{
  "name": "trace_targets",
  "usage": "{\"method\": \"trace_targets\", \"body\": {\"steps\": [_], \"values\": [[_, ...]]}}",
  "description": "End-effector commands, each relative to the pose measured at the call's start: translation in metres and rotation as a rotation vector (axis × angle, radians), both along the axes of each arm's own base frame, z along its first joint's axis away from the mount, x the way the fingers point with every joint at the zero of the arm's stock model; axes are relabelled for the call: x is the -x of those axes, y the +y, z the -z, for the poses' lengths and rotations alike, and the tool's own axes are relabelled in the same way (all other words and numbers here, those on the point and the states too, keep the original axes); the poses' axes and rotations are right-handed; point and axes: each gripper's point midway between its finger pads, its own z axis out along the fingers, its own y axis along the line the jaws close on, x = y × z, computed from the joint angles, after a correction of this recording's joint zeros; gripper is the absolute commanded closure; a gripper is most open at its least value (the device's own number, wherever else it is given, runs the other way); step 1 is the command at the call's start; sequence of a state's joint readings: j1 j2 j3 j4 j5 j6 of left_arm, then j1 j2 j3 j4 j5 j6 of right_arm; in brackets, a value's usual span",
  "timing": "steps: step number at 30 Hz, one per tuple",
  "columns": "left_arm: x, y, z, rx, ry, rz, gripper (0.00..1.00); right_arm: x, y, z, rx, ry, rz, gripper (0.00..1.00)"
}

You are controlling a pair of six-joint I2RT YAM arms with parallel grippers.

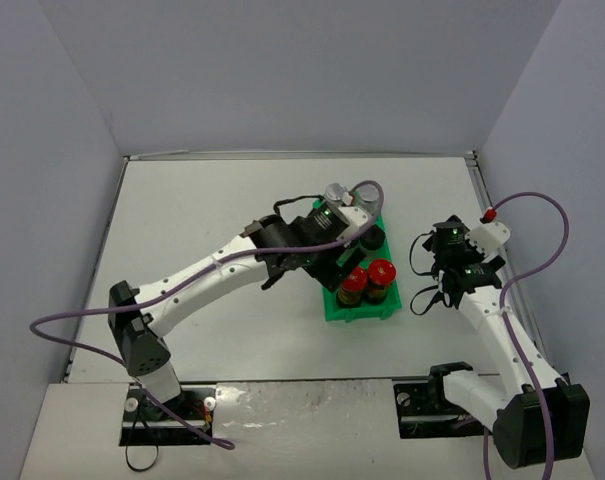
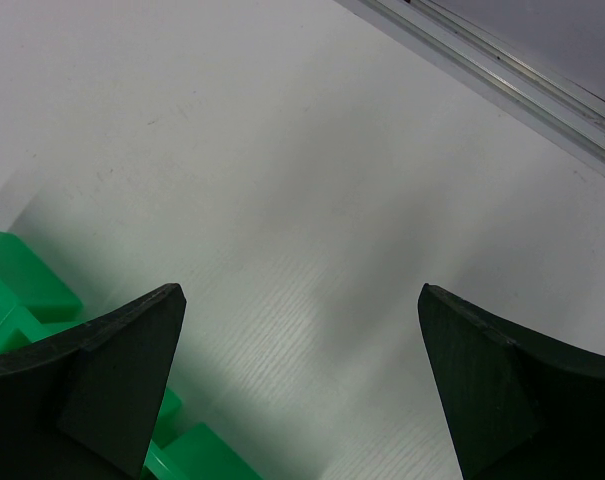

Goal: Organize the condiment bottles

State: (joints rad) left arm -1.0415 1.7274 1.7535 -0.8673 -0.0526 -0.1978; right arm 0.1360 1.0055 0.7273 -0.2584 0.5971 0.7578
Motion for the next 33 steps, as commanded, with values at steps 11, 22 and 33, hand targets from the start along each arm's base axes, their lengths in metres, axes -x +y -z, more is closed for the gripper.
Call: {"method": "trace_targets", "body": {"steps": [11, 22, 33], "values": [[-0.131, 0.189, -0.015, 0.022, -0.087, -0.735, 0.13, -0.045, 0.0, -0.039, 0.054, -0.017, -0.033, 0.0], [-0.158, 0.228, 0.029, -0.02, -0.081, -0.913, 0.11, -0.102, 0.014, -0.062, 0.099, 0.025, -0.14, 0.0], [-0.154, 0.24, 0.023, 0.011, -0.072, -0.896, 0.11, -0.122, 0.02, -0.107, 0.107, -0.071, -0.163, 0.0]]}}
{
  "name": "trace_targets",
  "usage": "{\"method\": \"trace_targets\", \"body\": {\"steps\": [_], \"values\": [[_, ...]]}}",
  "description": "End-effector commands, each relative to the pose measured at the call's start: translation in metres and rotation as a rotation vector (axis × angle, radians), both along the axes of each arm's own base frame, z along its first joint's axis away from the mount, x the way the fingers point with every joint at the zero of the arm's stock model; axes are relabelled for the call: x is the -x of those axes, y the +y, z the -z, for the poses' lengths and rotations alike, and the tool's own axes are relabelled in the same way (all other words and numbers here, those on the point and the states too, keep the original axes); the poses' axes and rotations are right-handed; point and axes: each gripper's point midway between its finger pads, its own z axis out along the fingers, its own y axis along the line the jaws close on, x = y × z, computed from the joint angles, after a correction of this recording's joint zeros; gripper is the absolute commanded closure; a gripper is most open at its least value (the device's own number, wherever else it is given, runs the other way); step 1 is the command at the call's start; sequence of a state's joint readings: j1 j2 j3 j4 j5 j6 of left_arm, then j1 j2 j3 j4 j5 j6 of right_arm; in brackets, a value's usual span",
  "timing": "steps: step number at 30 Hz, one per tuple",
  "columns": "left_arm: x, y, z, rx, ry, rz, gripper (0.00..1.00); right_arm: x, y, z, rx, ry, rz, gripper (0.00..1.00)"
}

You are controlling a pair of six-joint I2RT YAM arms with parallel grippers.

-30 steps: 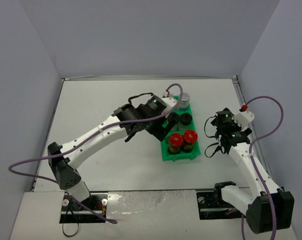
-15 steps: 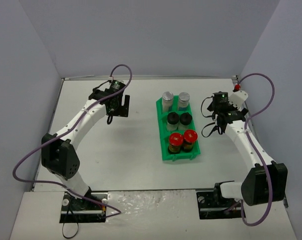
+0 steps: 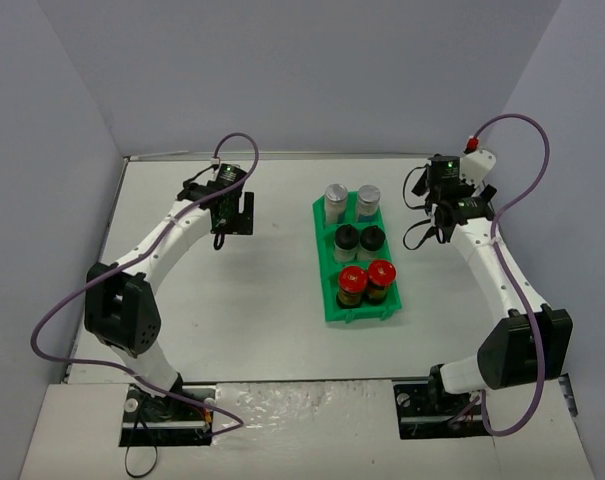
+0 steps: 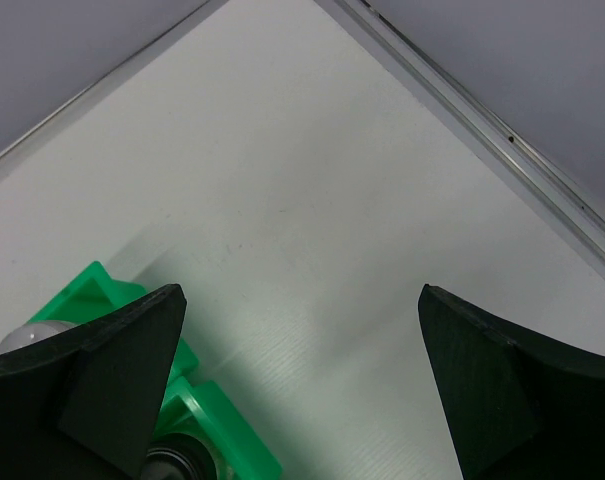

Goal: Organize the condiment bottles

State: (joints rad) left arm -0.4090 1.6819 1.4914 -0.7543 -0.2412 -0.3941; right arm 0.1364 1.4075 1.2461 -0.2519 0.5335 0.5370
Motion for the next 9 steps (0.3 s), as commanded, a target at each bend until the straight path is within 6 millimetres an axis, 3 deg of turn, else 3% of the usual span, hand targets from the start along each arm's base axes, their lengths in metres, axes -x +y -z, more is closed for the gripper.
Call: {"method": "trace_targets", "body": {"steps": [1, 9], "values": [[-0.0056, 0.0036, -0.0368, 0.048, -0.111, 0.003, 0.11, -0.0064, 0.0012, -0.026, 0.008, -0.069, -0.007, 0.0], [-0.0041, 0.0021, -0.0393, 0.072, -0.115, 0.011, 0.11, -0.0017, 0.0076, -0.0336, 0.013, -0.084, -0.039, 0.0]]}}
